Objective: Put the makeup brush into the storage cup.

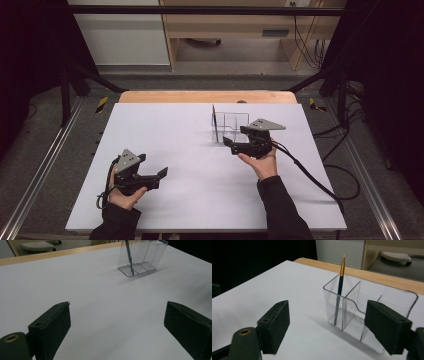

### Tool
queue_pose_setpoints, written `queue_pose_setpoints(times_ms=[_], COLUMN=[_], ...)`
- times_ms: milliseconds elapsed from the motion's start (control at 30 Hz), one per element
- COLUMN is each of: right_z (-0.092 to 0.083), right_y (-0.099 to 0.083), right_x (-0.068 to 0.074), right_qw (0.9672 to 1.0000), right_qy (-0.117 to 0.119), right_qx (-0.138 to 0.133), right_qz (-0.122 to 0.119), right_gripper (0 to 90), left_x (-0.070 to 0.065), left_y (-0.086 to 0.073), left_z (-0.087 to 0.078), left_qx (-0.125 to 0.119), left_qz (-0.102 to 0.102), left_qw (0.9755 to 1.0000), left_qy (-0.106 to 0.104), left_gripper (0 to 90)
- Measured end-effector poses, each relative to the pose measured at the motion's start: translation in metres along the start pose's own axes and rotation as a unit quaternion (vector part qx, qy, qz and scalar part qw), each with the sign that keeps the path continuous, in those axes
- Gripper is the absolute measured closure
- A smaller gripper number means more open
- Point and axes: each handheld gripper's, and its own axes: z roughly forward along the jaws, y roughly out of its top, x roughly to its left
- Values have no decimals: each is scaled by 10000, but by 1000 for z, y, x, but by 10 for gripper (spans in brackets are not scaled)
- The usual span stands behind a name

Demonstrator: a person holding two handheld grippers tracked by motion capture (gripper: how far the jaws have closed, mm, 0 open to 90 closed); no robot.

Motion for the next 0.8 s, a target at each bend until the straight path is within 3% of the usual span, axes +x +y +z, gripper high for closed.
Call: queue_pose_setpoints(times_ms=[233, 800], right_z=[-19, -57], right_y=[-16, -48], right_x=[-3, -17], right_qw=[10000, 9998], right_qy=[-29, -184], right_qx=[25, 25], right_qz=[-81, -40], right_gripper=[112, 54], left_x=[0, 3], left_y=[-1, -2], left_z=[2, 2], left_qx=[42, 46], left_qz=[16, -29], left_qw=[10000, 10000], left_qy=[5, 14], left_gripper=[61, 60])
